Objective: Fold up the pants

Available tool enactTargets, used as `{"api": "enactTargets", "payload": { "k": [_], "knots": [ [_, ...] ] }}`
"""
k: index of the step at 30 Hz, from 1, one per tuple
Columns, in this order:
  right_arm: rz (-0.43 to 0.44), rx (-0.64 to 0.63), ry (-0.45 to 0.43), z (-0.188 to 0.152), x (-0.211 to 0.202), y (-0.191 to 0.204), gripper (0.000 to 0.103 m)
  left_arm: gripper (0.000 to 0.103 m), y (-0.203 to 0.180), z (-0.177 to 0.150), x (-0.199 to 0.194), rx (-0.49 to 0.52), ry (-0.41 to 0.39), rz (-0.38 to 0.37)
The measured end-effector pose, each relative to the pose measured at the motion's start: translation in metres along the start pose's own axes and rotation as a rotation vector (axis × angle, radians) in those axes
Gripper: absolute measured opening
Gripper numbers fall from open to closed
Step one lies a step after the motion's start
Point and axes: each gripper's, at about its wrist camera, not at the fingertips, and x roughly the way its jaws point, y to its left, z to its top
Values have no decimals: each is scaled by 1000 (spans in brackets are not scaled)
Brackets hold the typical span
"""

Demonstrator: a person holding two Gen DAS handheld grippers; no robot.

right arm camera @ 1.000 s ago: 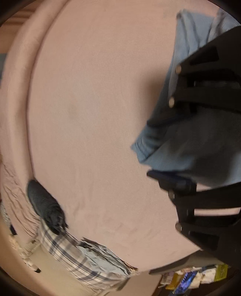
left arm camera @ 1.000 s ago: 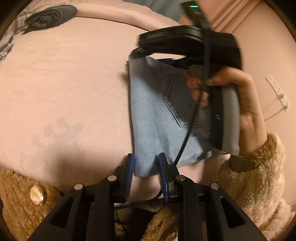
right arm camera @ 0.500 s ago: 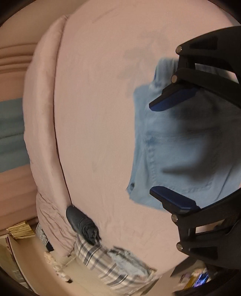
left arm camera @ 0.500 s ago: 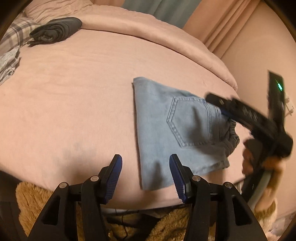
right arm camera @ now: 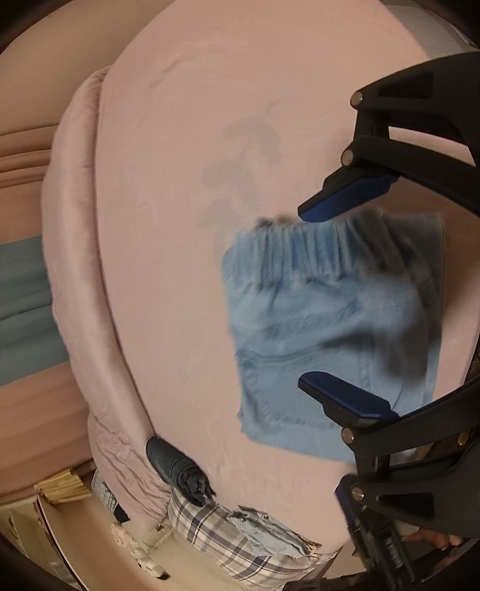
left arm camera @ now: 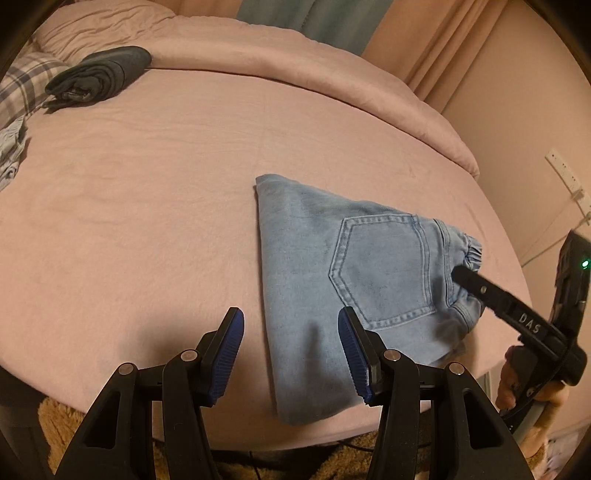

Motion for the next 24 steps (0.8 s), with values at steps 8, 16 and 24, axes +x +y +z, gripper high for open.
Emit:
{"api": "enactTargets", "payload": {
  "k": [8,16,24],
  "knots": [
    [72,124,63,-18,9,-24,56,53,13,0,11,-18,34,-12],
    [86,86,-26,-18,-27,-18,32,53,20,3,17,-32,54,-8],
    [5,74,44,-36,-5,-31,39,53,23,3,31,-23,94,5]
  ]
}}
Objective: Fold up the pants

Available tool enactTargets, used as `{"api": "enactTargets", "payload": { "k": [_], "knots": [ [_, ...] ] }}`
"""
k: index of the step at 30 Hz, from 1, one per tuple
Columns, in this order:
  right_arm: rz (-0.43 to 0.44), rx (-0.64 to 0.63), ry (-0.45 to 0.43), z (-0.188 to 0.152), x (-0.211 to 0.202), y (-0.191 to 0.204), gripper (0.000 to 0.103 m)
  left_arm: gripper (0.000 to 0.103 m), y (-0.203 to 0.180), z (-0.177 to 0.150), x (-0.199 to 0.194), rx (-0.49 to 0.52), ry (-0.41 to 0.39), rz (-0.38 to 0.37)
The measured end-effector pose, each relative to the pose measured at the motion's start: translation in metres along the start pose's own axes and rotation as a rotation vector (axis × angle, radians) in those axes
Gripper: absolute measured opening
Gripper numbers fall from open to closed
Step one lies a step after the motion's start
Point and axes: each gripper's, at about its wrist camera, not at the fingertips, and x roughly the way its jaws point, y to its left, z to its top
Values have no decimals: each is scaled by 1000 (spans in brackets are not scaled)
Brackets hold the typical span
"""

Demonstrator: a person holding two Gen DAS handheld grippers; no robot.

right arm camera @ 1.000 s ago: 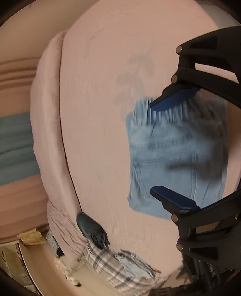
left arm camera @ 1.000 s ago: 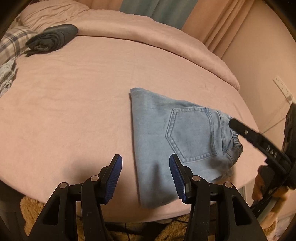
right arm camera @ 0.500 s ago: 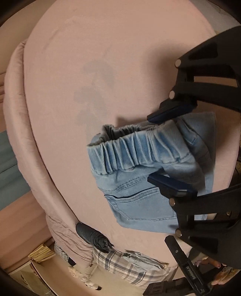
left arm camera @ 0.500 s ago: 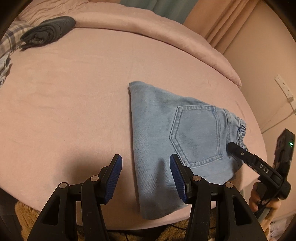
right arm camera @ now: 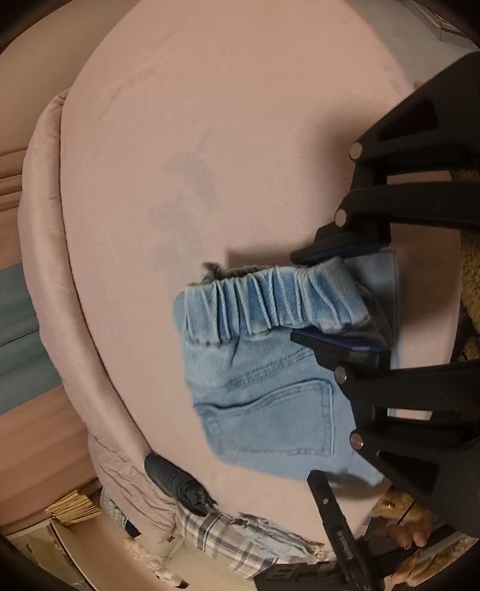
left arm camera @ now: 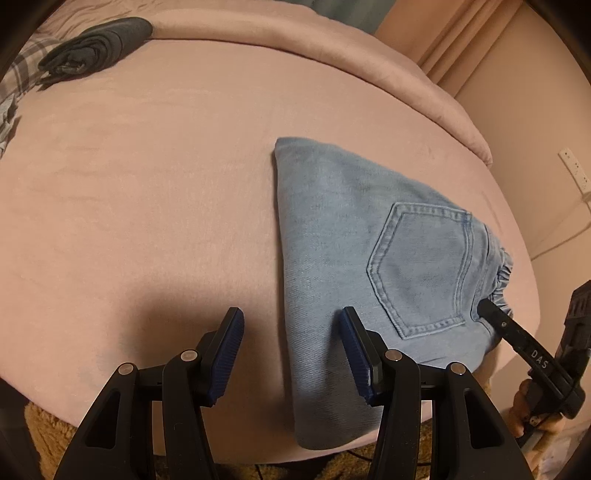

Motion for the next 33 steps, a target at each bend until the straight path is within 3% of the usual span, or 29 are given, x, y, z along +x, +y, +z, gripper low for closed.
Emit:
{"api": "enactTargets", "payload": {
  "k": [2,5,7,9,17,25,30,33],
  "knots": [
    [21,27,14,2,2,-5,45,53,1,2,1,-2,4,-8],
    [63,91,17,4,-5,-20,68,54,2,3,-2,-3,-5,-26],
    [94,124,4,2,-10,-27,75,56,3,4,-6,-2,-20,-44],
    [97,132,3,-1,-13,-31,82,74,2,5,-7,1,-36,-51],
    [94,104,-2,-3,-9,-24,86,77,2,4,0,7,-36,-52],
    [225,173,31,-4,3,-42,89,81,-4,10,21,37,0,-109],
    [359,184,69,-6,16,-39,89,82,-8,18,31,29,26,-178],
    [349,136,75,-4,24,-28,90,82,-11,26,39,26,45,-214]
  ]
}}
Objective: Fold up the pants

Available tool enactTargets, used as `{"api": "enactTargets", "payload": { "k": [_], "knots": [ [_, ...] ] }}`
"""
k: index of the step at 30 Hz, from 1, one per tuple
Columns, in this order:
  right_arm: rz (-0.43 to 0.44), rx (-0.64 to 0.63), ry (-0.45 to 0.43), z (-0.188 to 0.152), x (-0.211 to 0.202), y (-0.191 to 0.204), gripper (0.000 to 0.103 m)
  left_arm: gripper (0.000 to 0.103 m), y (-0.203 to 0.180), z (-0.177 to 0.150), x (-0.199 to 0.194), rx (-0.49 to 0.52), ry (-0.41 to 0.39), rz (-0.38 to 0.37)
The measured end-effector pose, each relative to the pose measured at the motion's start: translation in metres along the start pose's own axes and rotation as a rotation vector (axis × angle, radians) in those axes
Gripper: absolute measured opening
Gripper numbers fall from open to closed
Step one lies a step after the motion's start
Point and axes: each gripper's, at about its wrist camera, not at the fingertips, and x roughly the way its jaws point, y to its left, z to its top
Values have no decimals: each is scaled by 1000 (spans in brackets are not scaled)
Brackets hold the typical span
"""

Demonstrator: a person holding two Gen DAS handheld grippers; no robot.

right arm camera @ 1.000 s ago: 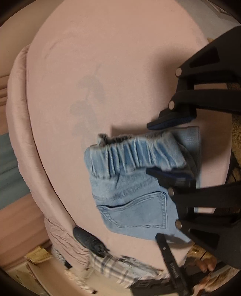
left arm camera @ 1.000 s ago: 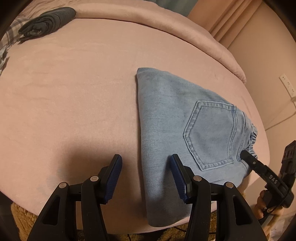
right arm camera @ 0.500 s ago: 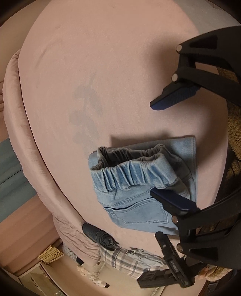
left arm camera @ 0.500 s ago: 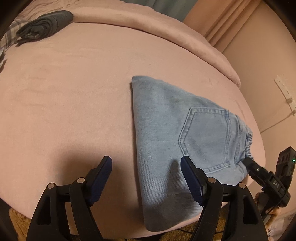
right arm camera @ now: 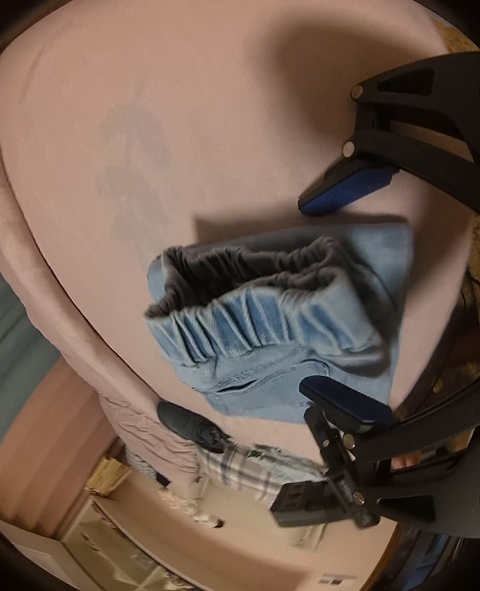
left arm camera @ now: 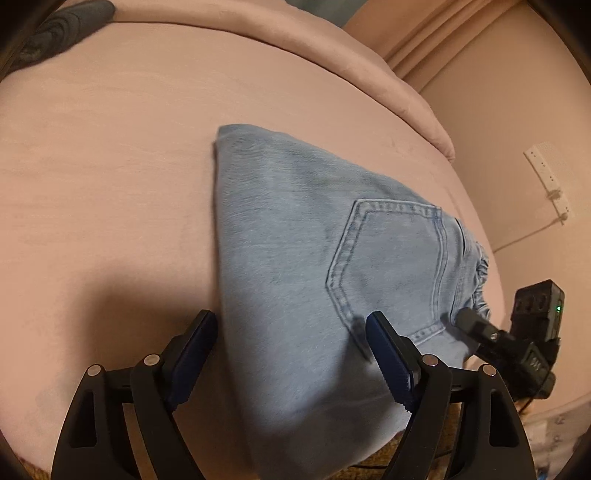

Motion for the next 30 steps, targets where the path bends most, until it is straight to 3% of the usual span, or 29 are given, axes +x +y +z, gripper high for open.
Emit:
{"api": "enactTargets", "payload": {
  "k": [4,9,13,16,18,21,25,30],
  "knots": [
    [2,-47,27,7,16,10,90,82,-7,15,13,12,22,-30],
    [25,-65,70,24,38,13,90,82,-25,24,27,68,26,27],
    [94,-50,83,35,50,10,90,81,-29,26,33,71,0,30],
    [94,-27,73,35,49,10,76,64,-33,21,29,62,-29,57],
    [76,-15,53,29,44,10,62,41,-38,17,21,72,-64,82],
    [65,-16,20,23,34,19,54,23,-42,17,7,52,-102,85],
    [128,-30,-39,24,9,41,48,22,-49,18,-15,51,-142,72],
    [135,-91,-113,24,-16,71,48,22,-60,18,-49,89,-212,64]
  ]
}}
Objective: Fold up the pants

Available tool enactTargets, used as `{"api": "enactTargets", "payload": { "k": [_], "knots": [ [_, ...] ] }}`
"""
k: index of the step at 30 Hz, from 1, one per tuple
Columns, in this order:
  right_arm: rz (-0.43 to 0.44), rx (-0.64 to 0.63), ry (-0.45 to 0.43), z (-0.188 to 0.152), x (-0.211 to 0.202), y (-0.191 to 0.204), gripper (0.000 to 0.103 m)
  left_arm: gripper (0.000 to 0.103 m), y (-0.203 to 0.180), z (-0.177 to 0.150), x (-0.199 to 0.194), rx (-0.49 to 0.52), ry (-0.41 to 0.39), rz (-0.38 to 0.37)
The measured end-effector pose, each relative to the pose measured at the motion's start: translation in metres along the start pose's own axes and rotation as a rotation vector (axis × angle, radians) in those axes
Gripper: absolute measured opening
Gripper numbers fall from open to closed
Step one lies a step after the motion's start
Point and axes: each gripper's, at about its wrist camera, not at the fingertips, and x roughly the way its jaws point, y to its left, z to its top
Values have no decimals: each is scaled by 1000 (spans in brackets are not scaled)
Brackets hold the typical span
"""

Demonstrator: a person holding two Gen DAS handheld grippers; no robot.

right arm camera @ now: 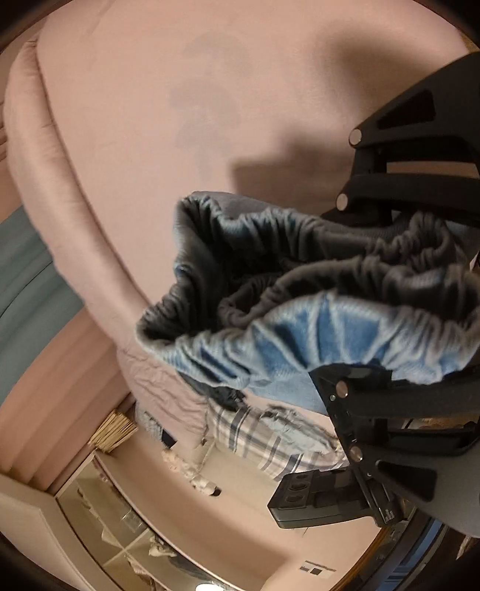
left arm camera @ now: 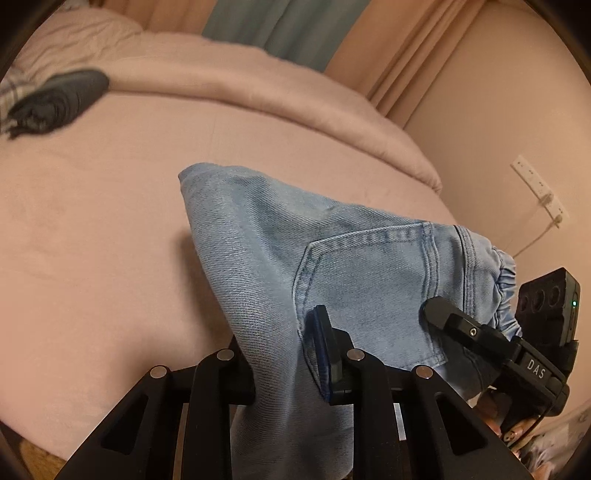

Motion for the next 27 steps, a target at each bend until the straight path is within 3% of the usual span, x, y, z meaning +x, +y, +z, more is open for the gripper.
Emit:
{"api": "enactTargets", "payload": {
  "k": [8,27],
  "knots": [
    [-30,-75,-43,7,-11,30,51,22,-5,4,-18,6,-33,15],
    [-15,-143,-67,35,-13,26,52,22,5,23,-33,7,-84,1]
  ]
}}
